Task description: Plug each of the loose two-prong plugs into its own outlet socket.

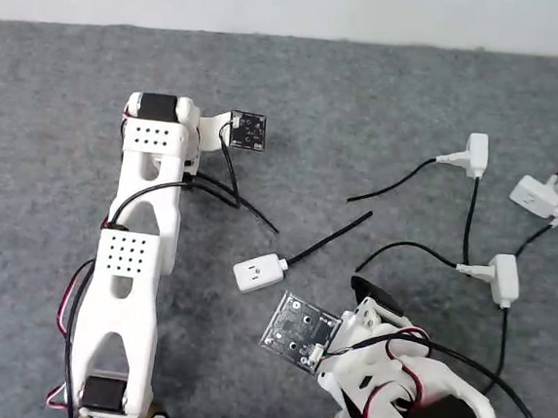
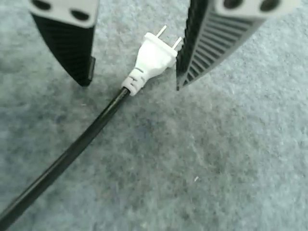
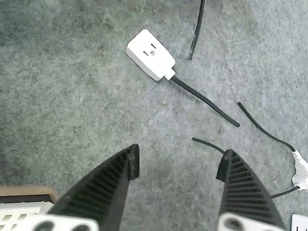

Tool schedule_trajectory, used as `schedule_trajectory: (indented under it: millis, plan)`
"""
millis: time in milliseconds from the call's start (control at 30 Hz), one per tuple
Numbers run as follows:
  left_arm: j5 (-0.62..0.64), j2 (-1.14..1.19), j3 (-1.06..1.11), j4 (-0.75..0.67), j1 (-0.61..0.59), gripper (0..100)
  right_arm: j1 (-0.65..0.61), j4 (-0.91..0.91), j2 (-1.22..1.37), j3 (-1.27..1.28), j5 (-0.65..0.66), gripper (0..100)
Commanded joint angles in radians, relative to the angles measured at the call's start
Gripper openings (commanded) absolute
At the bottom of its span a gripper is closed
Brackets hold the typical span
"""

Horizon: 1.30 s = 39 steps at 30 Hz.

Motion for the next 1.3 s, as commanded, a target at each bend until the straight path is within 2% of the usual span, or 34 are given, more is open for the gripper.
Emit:
schedule_trajectory:
  millis: [0, 300, 600, 933, 1133, 1267]
  plan:
    - [-0.018, 0.035, -0.005, -0.012, -0.002, 28, 0.001, -0.012, -0.005, -0.003, 0.005, 26.7]
    - [-0.02, 0.044, 0.001, 0.006, -0.011, 26, 0.001, -0.01, -0.005, -0.003, 0.005, 26.7]
    - [-0.06, 0.044, 0.001, 0.069, -0.005, 10, 0.001, -0.01, -0.005, -0.003, 0.005, 26.7]
    - [-0.063, 0.046, 0.001, 0.091, -0.003, 1, 0.001, -0.007, -0.177, 0.028, 0.005, 26.7]
    - [-0.055, 0.046, 0.001, 0.092, -0.006, 1, 0.002, -0.004, -0.236, 0.028, 0.005, 26.7]
    - [-0.005, 0.038, 0.001, 0.095, -0.005, 1, 0.002, -0.004, -0.236, 0.028, 0.005, 26.7]
